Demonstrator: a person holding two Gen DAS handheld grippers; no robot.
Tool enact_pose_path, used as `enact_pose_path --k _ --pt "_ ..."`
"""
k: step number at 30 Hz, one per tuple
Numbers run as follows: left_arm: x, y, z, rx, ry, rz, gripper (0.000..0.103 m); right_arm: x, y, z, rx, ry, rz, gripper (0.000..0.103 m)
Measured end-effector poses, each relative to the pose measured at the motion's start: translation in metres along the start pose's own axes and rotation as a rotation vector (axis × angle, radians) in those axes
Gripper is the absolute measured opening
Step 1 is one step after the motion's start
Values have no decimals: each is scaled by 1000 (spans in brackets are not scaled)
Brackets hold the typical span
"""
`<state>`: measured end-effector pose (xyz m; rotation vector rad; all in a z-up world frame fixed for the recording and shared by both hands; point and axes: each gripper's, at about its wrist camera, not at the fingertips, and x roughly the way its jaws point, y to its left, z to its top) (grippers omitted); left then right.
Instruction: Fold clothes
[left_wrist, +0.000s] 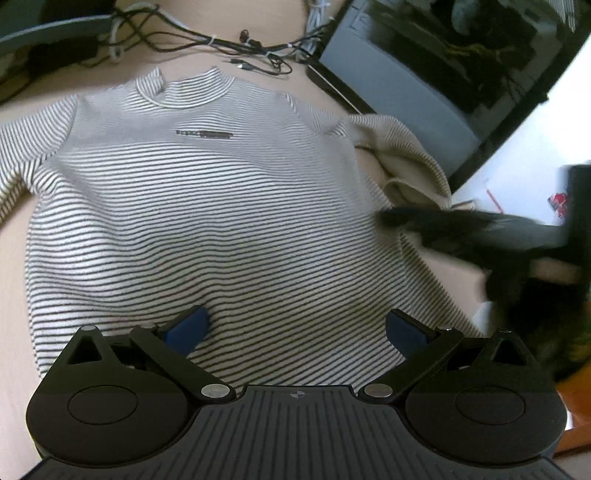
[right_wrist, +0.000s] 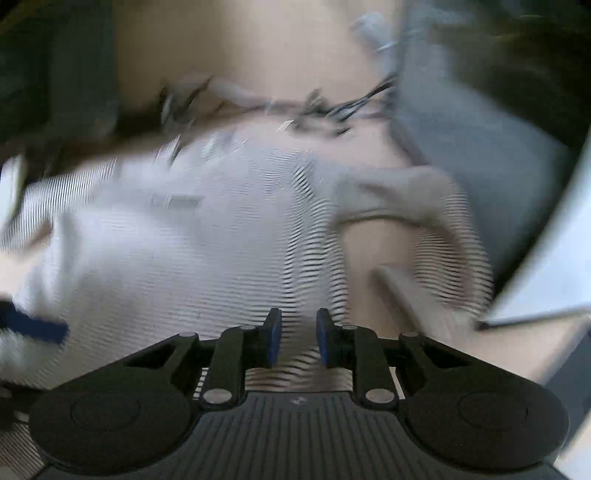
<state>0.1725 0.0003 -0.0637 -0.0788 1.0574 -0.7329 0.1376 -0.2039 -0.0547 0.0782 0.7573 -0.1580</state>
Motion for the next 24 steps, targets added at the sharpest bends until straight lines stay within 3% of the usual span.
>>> enact_pose_path --k 2,6,10,12,13,14,15,19,24 --pt "0 0 0 4 -1 6 103 -22 -12 -3 84 -71 -77 46" --pt "0 0 1 9 0 12 103 -30 -47 -9 308 -90 -186 46" --pt "-4 2 -1 5 5 19 103 -10 -66 -11 470 -58 -151 46" --pt "-8 4 -2 5 8 22 103 1 -67 -7 488 -61 -117 40" --pt "-9 5 -2 3 10 23 103 6 -63 -2 458 -60 -115 34" --pt "-10 6 -3 2 12 23 103 10 -60 3 428 -59 -114 15" --pt "-11 7 -2 -1 13 26 103 11 -53 10 375 -71 -118 7" --pt "-16 12 7 -7 -2 54 103 -15 -8 52 -3 -222 -191 7" --pt "-33 9 28 51 -108 83 103 -59 38 111 -422 -464 -287 7"
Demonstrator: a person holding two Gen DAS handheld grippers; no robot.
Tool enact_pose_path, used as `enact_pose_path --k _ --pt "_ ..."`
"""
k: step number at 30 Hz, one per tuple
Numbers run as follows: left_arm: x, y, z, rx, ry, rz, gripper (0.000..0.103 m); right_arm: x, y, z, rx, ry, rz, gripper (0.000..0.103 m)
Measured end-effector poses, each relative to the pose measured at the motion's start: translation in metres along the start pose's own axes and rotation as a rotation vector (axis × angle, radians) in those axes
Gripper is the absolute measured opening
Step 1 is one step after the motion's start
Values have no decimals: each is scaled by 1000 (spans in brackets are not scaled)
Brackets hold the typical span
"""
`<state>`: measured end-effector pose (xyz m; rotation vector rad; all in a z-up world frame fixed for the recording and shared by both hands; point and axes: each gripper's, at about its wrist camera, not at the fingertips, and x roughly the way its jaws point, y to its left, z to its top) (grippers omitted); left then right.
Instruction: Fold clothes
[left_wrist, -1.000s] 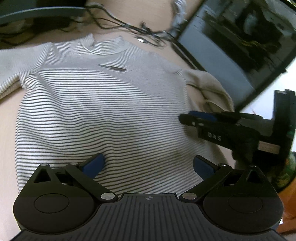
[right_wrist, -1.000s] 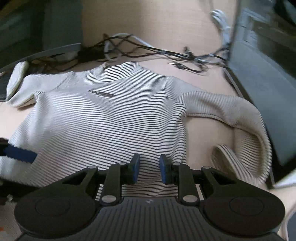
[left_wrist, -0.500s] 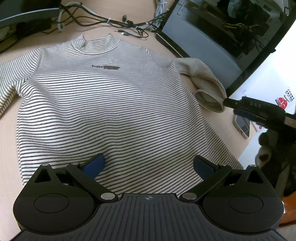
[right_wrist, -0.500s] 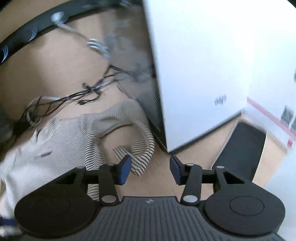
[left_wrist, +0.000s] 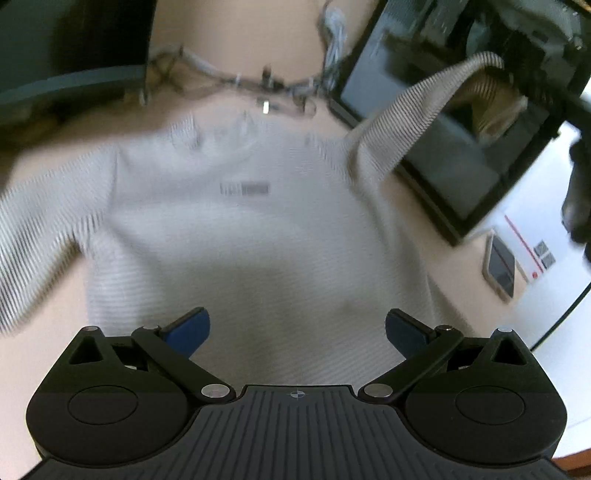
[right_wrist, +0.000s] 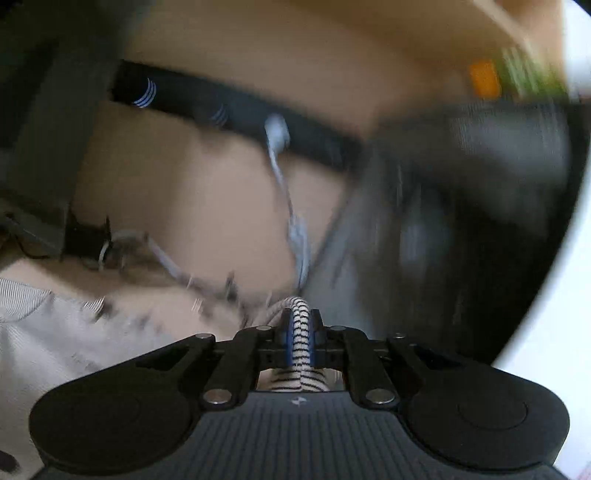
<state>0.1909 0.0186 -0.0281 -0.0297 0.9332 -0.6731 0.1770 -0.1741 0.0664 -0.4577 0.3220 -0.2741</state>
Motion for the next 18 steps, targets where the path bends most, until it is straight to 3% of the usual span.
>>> enact_pose_path --k 4,8,11,13,15,16,18 --pt "-6 6 5 -40 -44 -31 103 4 25 37 -228 -125 -9 7" --pt "-3 12 -3 -94 -25 -69 103 9 62 58 -265 -130 129 8" --pt "-1 17 -9 -128 -12 -85 103 14 92 70 -261 -127 284 9" --pt "-1 22 -12 -144 -6 -88 103 15 110 75 -283 -143 351 15" --pt "-2 27 -13 -158 -5 -84 103 16 123 82 -308 -168 384 34" --pt "-2 29 -13 -165 -5 -82 103 16 126 85 -309 -176 396 39" --pt "-1 34 -13 -178 -6 -75 103 18 125 87 -297 -179 402 43"
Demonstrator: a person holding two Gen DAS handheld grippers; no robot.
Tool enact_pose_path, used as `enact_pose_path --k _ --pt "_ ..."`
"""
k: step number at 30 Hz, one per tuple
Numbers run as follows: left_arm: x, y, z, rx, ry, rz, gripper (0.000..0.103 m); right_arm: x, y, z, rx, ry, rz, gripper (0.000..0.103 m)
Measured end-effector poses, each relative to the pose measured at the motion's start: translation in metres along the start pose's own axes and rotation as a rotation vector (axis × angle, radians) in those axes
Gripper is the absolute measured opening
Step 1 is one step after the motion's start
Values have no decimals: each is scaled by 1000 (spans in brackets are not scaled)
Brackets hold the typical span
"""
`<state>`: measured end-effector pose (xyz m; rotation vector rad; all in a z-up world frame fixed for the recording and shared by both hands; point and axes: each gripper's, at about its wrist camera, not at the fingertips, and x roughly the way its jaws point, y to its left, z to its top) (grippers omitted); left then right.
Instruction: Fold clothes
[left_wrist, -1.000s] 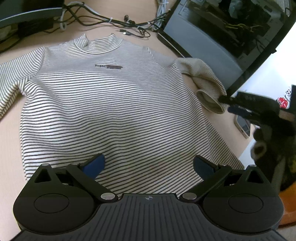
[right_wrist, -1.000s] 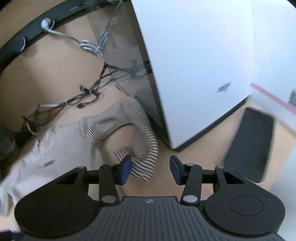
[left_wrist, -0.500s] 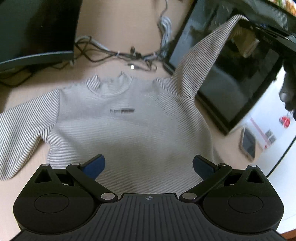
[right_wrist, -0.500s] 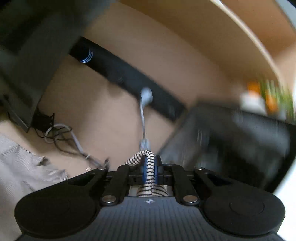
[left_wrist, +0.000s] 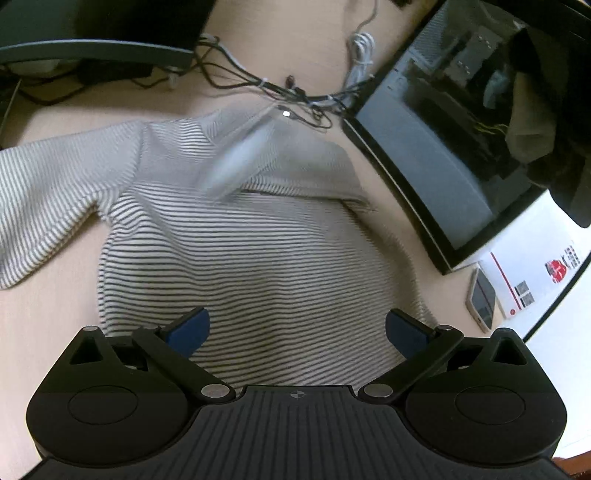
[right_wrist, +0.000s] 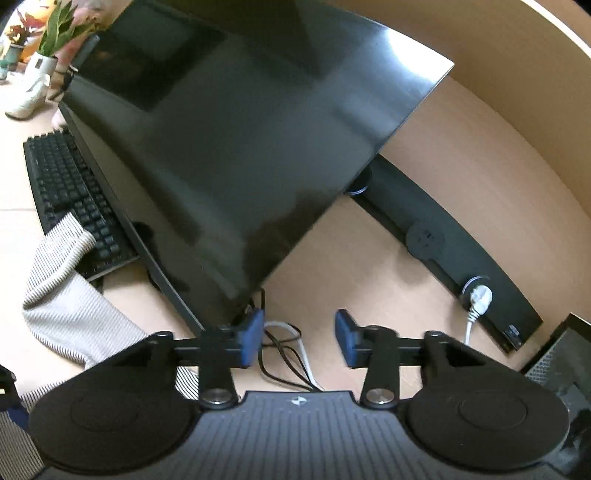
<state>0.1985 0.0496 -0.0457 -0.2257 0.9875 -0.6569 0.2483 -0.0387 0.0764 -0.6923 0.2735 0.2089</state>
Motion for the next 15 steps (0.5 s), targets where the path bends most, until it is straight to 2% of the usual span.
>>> enact_pose_path --k 5,8,11,15 --pt "4 7 10 -16 -33 29 103 1 -21 -24 122 67 -18 43" --pt "4 13 25 -20 -103 68 103 -7 -36 -56 284 154 -19 44" --pt "7 36 47 -70 -177 151 103 -15 -34 -98 416 248 19 45" --pt "25 59 73 -119 -201 221 102 -23 -20 -149 563 347 48 45"
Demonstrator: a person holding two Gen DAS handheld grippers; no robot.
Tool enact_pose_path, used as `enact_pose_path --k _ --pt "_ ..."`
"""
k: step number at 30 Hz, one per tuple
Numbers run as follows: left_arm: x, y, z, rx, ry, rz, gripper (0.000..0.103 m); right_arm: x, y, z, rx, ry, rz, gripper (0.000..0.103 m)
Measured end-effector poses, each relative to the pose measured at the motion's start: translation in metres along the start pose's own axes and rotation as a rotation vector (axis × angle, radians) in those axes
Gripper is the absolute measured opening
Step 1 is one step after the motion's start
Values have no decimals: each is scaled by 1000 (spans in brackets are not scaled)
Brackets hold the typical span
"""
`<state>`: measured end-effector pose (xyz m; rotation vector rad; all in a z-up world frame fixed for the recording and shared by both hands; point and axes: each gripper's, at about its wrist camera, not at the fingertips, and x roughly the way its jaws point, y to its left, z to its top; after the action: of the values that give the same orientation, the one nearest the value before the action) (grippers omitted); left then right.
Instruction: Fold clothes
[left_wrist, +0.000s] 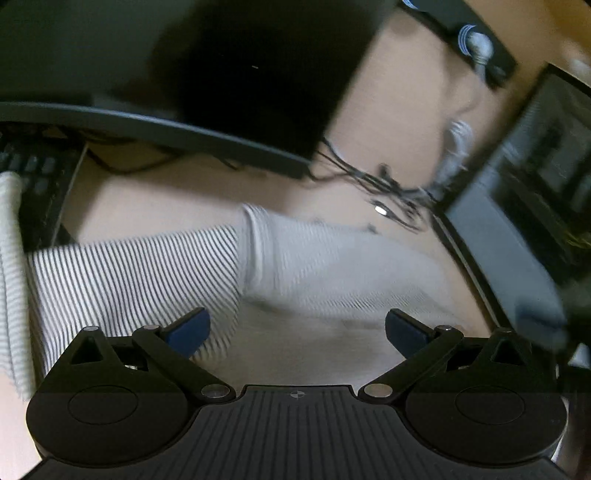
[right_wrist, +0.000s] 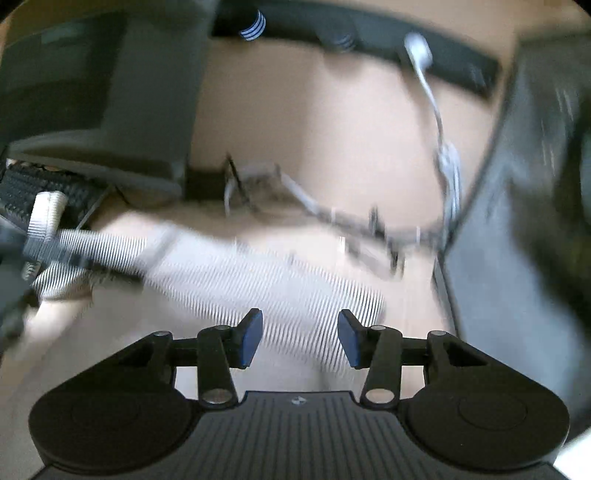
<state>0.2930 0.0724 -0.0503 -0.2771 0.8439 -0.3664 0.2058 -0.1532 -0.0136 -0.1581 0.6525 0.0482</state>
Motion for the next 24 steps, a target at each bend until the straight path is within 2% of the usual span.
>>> enact_pose_path --k 1,2,3,8,11,14,16,17,18,20,24 --pt "7 -1 4 -3 9 9 101 2 -4 -10 35 19 2 45" --pt "14 -2 7 -5 19 18 94 4 -8 -16 62 29 -5 44" --pt "21 -2 11 -8 28 26 83 6 -13 -21 80 34 -19 44" --pt "39 -10 21 16 35 78 73 24 -40 -25 164 25 -84 43" --pt "47 -11 22 35 45 122 61 42 -42 -20 94 16 -71 43" --pt "49 -10 21 45 42 163 48 64 -29 -19 -78 20 -47 43" --pt "44 -10 20 51 25 174 37 75 -24 -18 -131 23 -35 43" --pt "40 -11 20 57 19 176 25 80 -24 -17 -143 26 -28 36" --pt "37 -12 20 64 16 172 17 83 -26 -15 -141 27 -19 15" --pt "30 -17 18 76 16 151 15 83 -31 -13 -129 11 -7 10" --pt "16 -27 10 85 3 133 14 67 -48 -8 -90 -26 9 9"
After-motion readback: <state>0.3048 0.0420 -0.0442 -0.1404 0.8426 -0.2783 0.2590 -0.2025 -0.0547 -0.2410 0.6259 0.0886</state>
